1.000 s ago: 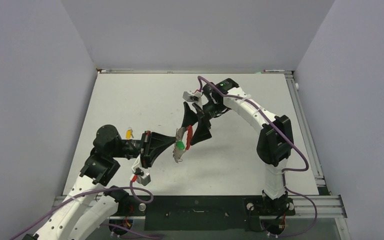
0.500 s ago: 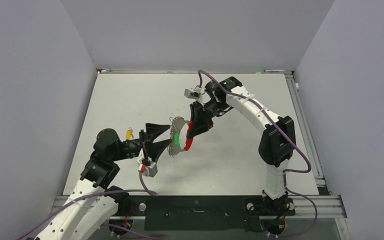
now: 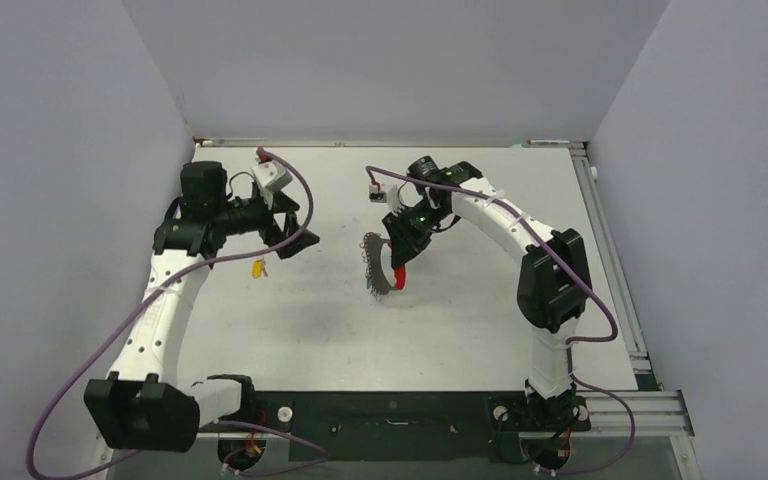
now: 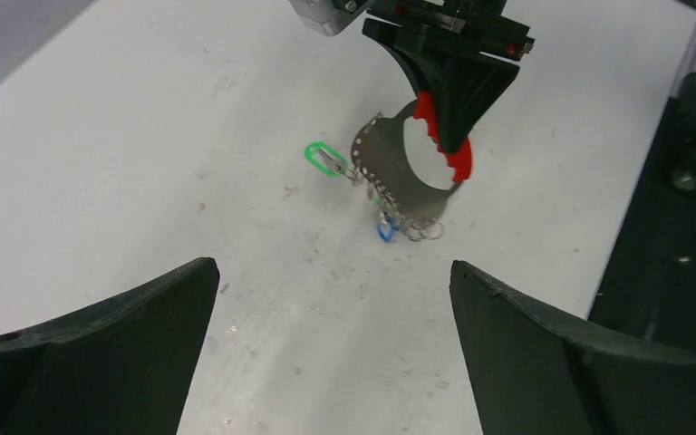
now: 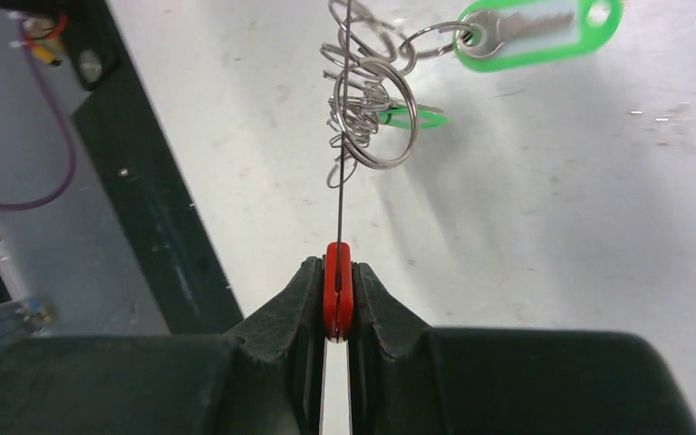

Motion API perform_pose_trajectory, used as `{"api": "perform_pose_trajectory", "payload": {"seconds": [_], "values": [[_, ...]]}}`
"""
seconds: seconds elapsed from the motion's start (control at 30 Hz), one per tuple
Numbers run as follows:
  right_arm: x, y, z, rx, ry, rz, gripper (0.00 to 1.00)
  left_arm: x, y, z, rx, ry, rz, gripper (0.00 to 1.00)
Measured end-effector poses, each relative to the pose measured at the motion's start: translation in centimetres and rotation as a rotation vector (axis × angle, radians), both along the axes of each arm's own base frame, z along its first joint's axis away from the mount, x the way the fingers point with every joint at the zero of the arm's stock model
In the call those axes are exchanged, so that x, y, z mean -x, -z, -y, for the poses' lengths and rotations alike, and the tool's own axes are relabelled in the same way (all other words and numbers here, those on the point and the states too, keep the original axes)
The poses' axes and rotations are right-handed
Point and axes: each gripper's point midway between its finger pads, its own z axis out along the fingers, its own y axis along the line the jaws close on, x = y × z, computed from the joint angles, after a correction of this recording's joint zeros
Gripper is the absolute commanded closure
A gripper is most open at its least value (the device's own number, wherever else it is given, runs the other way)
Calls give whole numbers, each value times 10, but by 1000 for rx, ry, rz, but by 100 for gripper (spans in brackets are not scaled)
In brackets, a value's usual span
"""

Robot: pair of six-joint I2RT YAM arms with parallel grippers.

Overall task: Remove the keys from the keyring
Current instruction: Adjust the keyring.

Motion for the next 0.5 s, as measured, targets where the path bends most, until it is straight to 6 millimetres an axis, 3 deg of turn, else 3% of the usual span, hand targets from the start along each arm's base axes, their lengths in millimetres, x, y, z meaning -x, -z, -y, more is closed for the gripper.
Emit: {"api": "perform_pose_trajectory", "payload": {"seconds": [0.17, 0.23, 0.33, 0.5], "values": [[-32, 1, 2, 112, -7, 133, 95, -10, 5, -2, 80, -37, -258, 1], [-31, -4, 2, 134, -57, 169, 95, -8, 9, -5, 104, -35, -311, 0], [-18, -20, -13, 112, -163, 226, 95, -4, 17, -5, 190, -29, -314, 10], [20, -32, -48, 62, -329, 283, 95, 13, 59, 12, 386, -9, -336, 19]]}}
